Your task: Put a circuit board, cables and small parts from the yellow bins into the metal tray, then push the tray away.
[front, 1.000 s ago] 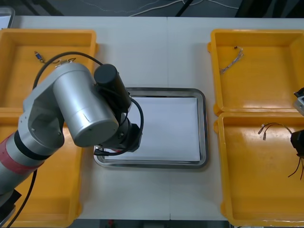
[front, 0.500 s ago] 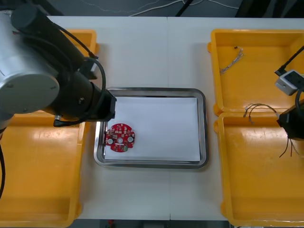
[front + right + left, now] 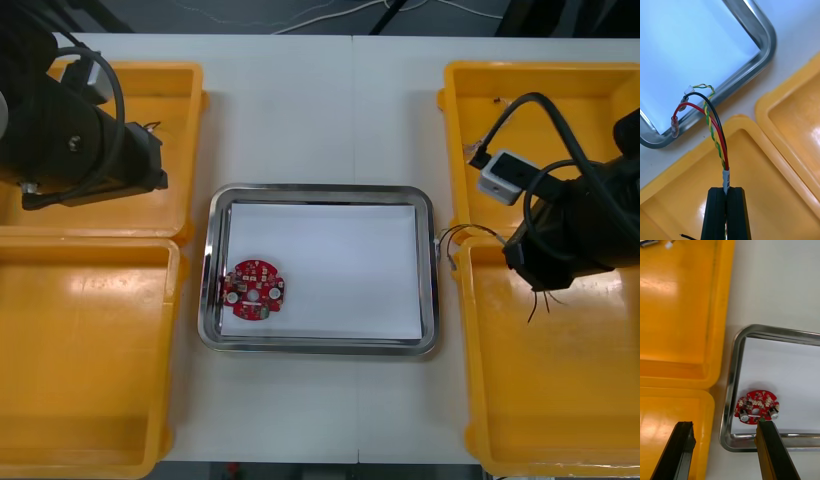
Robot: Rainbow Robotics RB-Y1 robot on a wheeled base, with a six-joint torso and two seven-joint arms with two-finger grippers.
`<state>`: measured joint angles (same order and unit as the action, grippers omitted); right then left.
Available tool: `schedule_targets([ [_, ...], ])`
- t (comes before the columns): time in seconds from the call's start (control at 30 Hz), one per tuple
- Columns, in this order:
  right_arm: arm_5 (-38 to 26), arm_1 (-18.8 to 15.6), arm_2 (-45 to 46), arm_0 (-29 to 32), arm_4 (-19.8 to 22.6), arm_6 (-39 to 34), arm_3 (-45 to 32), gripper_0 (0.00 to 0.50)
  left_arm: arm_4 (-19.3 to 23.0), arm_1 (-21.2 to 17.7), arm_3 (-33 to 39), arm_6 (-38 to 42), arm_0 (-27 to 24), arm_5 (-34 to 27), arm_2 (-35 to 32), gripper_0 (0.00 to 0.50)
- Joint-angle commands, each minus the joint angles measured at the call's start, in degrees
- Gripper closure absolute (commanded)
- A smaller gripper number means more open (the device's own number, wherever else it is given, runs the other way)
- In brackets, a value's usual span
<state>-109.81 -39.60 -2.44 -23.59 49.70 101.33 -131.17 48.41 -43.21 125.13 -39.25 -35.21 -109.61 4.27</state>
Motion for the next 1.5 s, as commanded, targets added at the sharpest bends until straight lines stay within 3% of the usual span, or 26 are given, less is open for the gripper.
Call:
schedule_targets([
  [0.03, -0.19, -0.91, -6.61, -4.45, -0.4, 2.91, -2.6, 0.5, 0.54, -4.52, -3.31, -8.92, -1.27, -0.39, -3.3, 0.012],
  [0.3, -0.19, -1.35, -16.36, -6.56, -5.23, 2.55, -3.57, 0.5, -0.51, -5.48, -9.64, -16.74, -1.27, -0.39, -7.87, 0.014],
  [0.53, 3.72, -0.65, -25.33, -8.58, -9.89, 1.85, -3.21, 0.5, -5.17, -5.57, -15.35, -24.39, -1.18, -0.39, -9.63, 0.016],
  [0.8, 5.22, 2.95, -32.54, -12.27, -13.32, 0.89, -0.23, 0.5, -7.63, -5.57, -20.28, -27.02, -1.18, -0.39, -9.54, 0.015],
  [1.0, 7.68, 6.73, -37.37, -15.87, -15.69, 0.36, 4.78, 0.5, -7.98, -5.48, -23.97, -29.05, -1.18, 4.41, -9.54, 0.015],
  [1.23, 8.03, 11.48, -42.03, -19.21, -17.97, -0.26, 10.67, 0.5, -11.59, -4.87, -28.19, -34.06, -1.36, 9.59, -9.54, 0.015],
  [1.5, 12.6, 12.8, -46.77, -19.91, -20.0, -0.52, 14.63, 0.5, -13.87, -3.37, -32.84, -35.46, -3.38, 14.25, -8.22, 0.016],
])
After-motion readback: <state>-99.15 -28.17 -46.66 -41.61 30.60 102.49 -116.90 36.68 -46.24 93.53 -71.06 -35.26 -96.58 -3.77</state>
